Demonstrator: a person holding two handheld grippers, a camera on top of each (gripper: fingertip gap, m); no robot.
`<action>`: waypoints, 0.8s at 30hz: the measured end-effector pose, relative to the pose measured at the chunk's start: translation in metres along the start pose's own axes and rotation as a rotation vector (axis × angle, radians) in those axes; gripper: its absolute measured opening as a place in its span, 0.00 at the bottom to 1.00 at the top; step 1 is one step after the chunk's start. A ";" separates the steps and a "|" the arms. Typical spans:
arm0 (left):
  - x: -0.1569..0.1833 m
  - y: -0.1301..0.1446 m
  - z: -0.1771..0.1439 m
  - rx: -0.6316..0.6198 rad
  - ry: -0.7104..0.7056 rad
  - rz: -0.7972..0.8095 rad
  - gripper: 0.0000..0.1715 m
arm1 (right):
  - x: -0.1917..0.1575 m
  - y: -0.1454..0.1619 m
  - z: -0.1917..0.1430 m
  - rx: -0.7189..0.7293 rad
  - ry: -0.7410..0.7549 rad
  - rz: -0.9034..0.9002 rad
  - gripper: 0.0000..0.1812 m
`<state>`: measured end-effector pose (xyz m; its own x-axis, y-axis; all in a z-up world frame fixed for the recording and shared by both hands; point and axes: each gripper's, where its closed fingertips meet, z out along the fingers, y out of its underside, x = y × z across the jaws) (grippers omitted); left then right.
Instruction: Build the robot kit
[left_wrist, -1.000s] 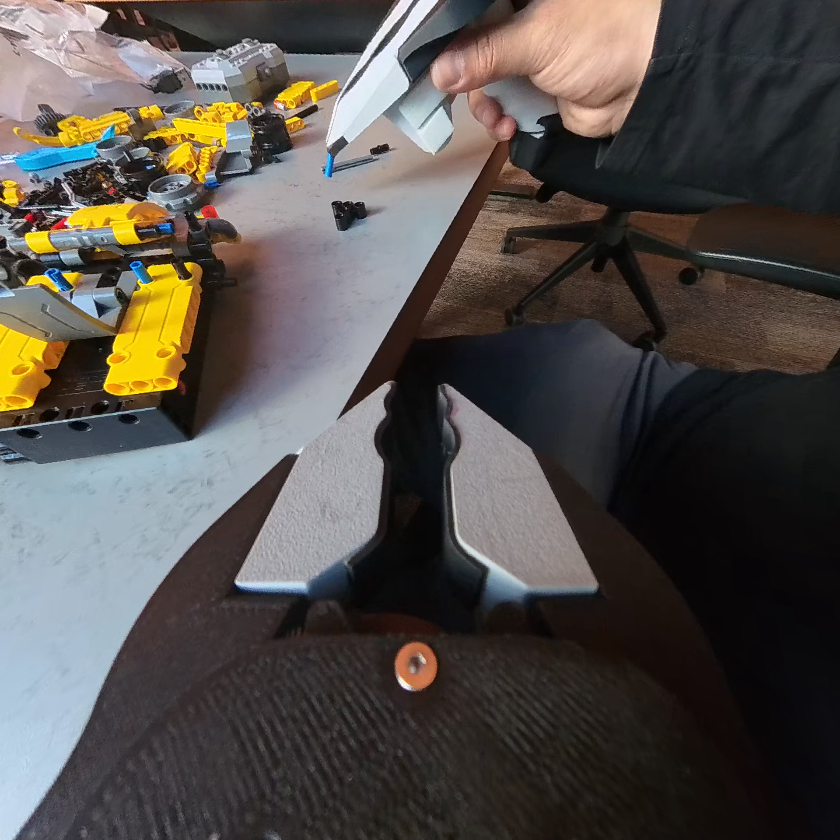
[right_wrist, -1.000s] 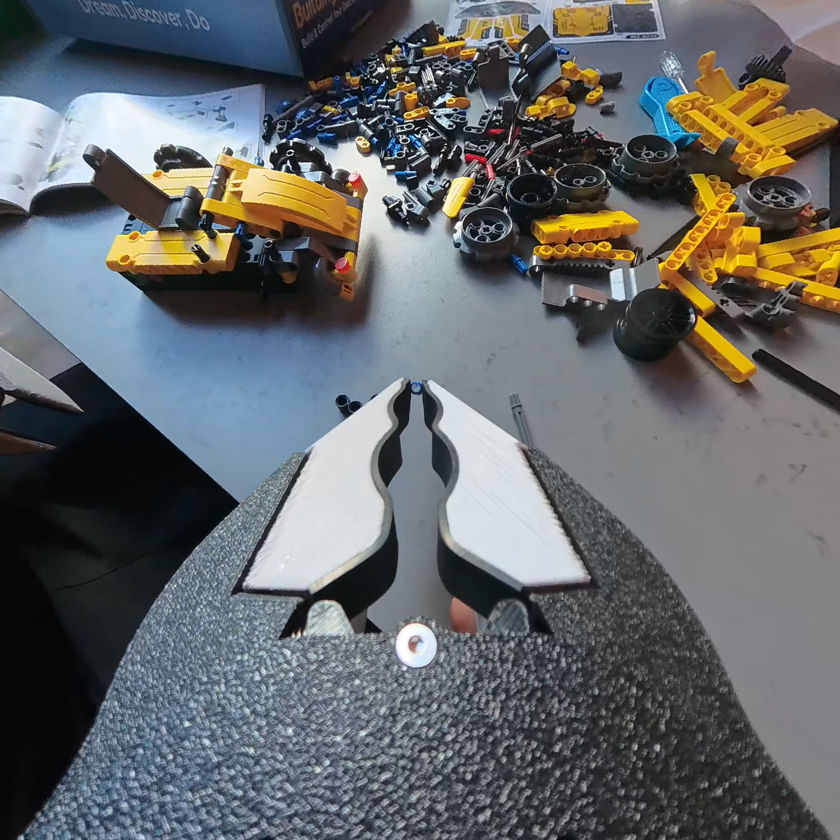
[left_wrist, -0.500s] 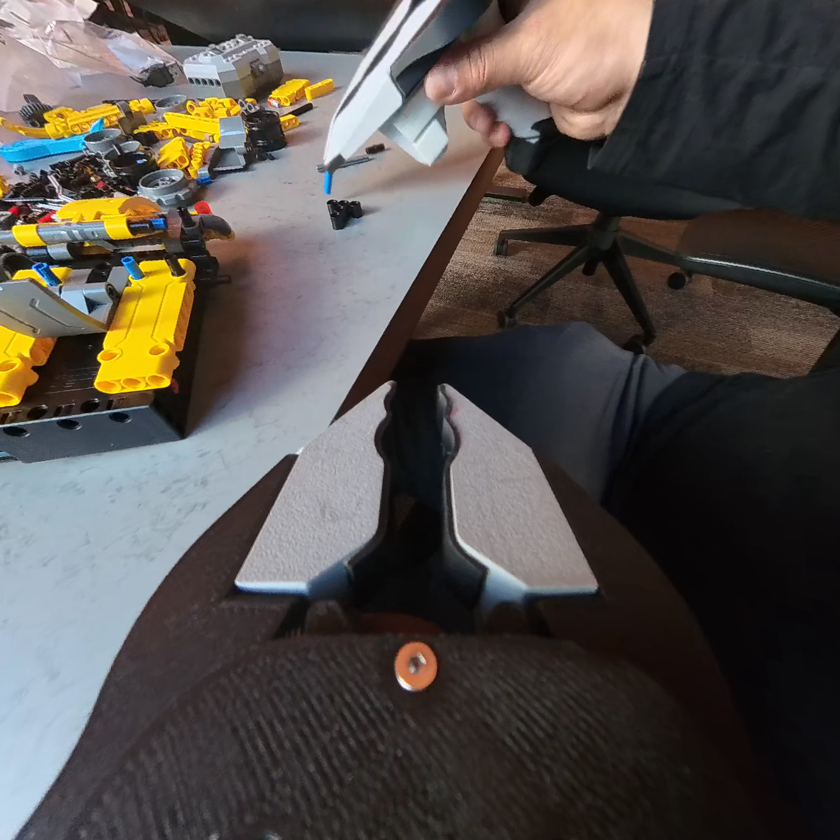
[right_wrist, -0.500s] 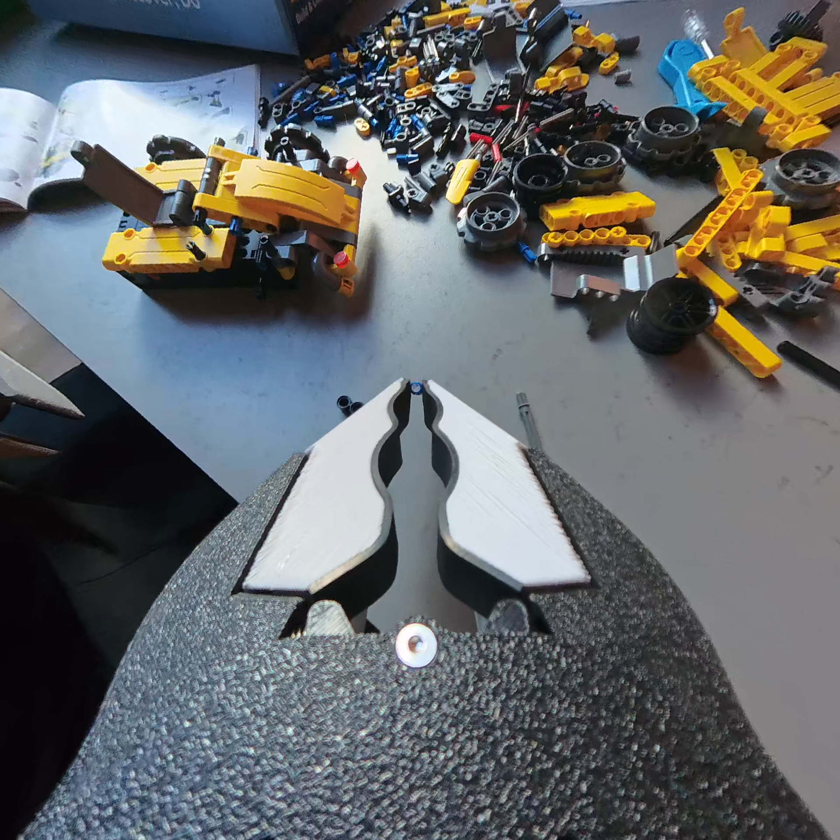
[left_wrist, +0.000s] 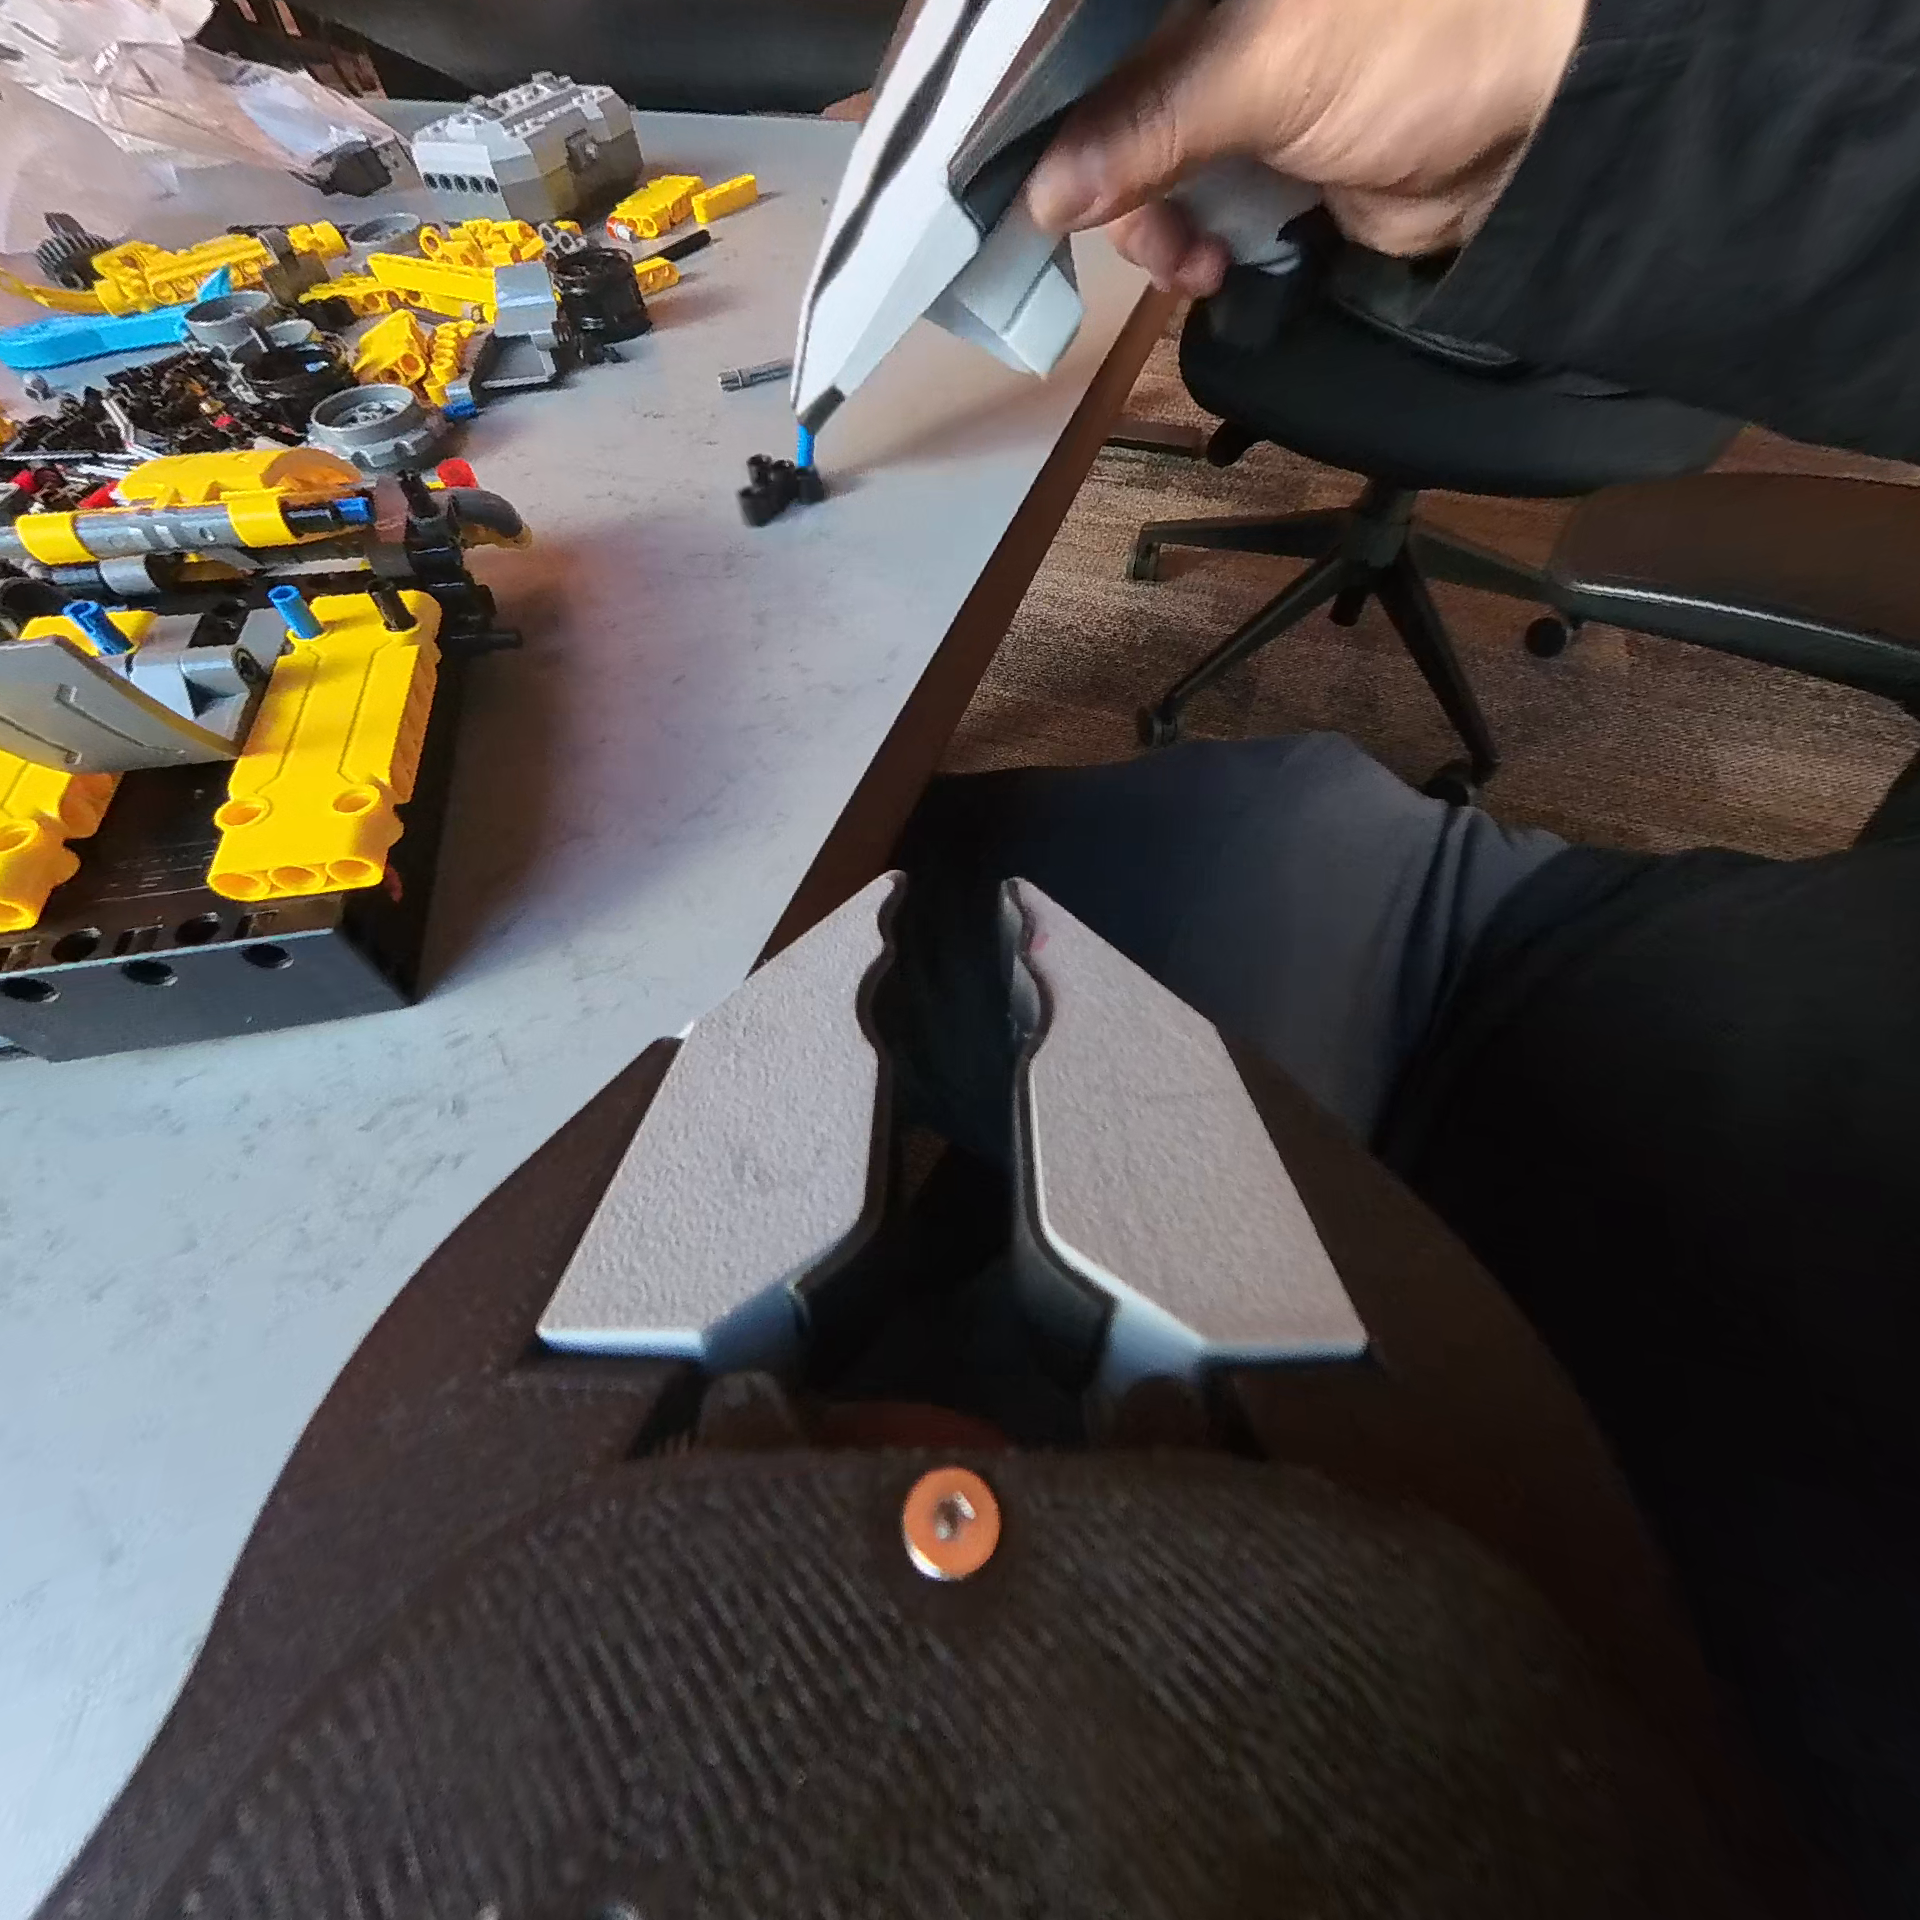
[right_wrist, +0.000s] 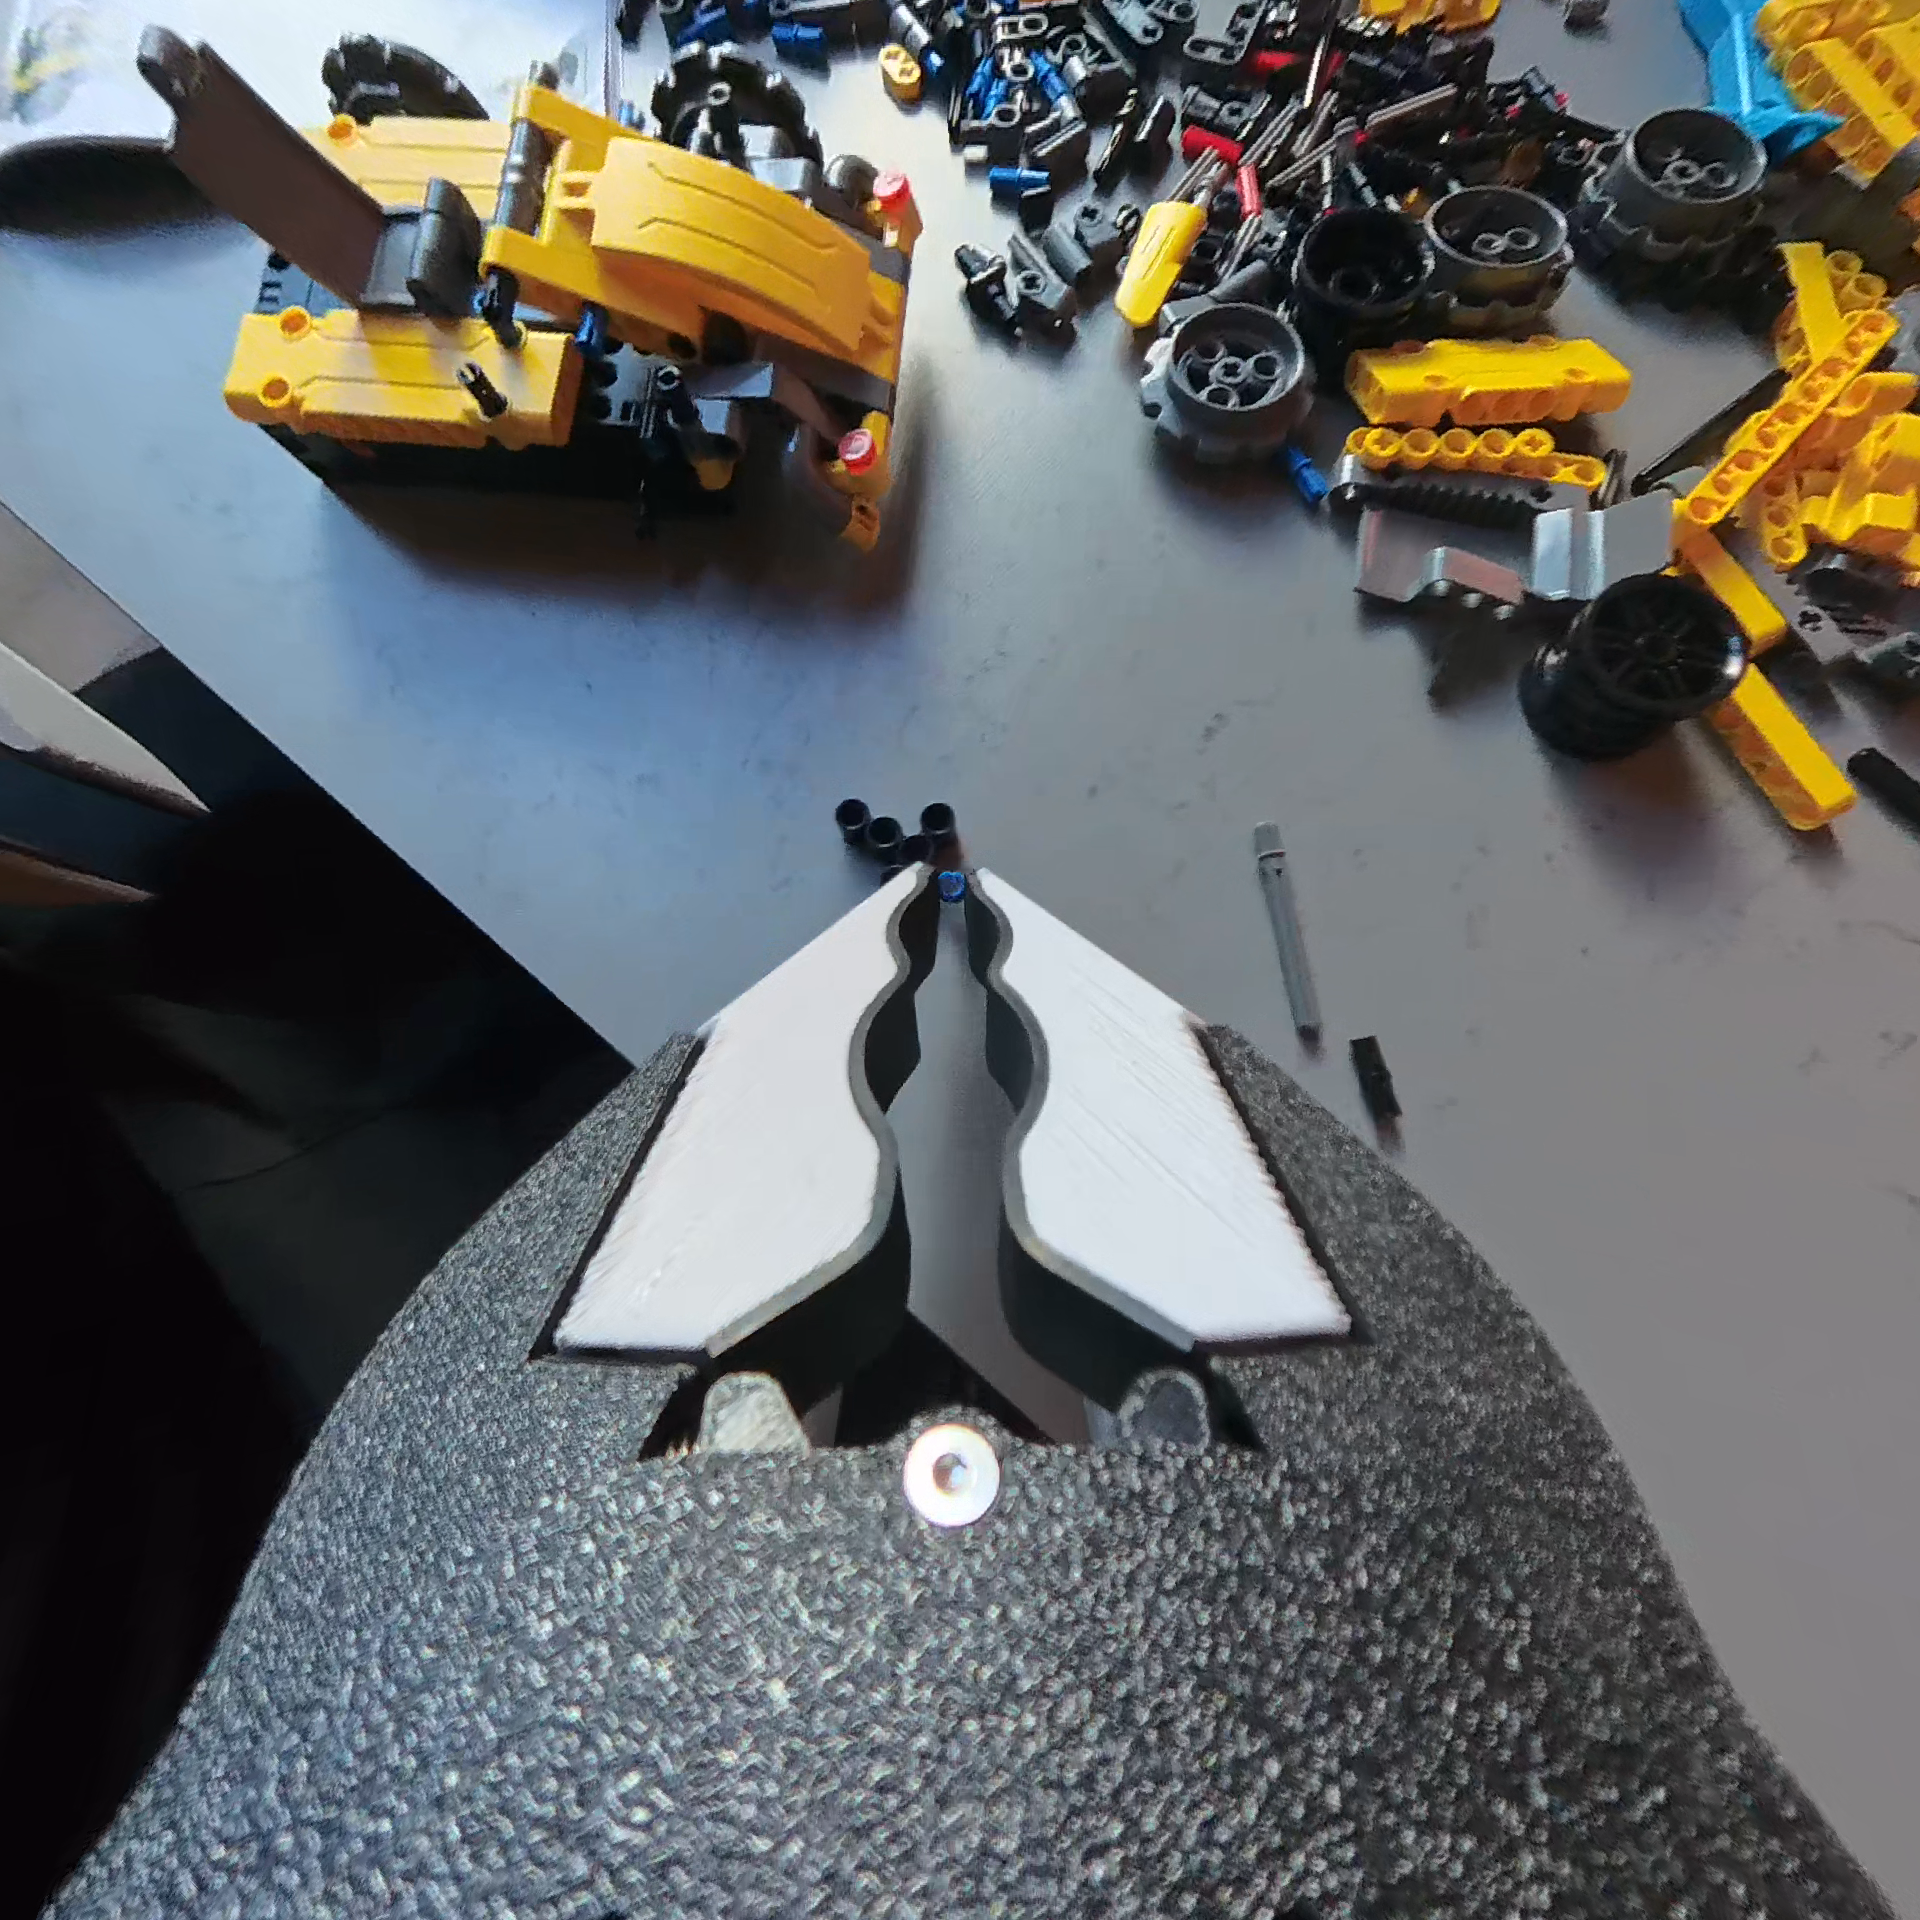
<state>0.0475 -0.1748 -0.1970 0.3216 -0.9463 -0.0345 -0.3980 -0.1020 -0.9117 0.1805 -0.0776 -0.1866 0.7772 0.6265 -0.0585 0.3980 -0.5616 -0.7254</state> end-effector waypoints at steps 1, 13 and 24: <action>0.000 0.000 0.000 0.001 -0.001 0.000 0.08 | -0.006 0.000 0.001 -0.002 -0.020 0.001 0.02; 0.001 0.000 0.000 -0.001 0.002 0.005 0.08 | -0.010 -0.023 -0.006 0.076 -0.067 0.039 0.02; 0.001 0.001 0.001 -0.006 0.011 -0.006 0.08 | -0.054 -0.012 0.010 0.028 -0.268 0.054 0.02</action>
<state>0.0484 -0.1760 -0.1985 0.3147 -0.9489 -0.0251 -0.4016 -0.1091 -0.9093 0.1282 -0.0992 -0.1815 0.6387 0.7189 -0.2742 0.3431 -0.5852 -0.7348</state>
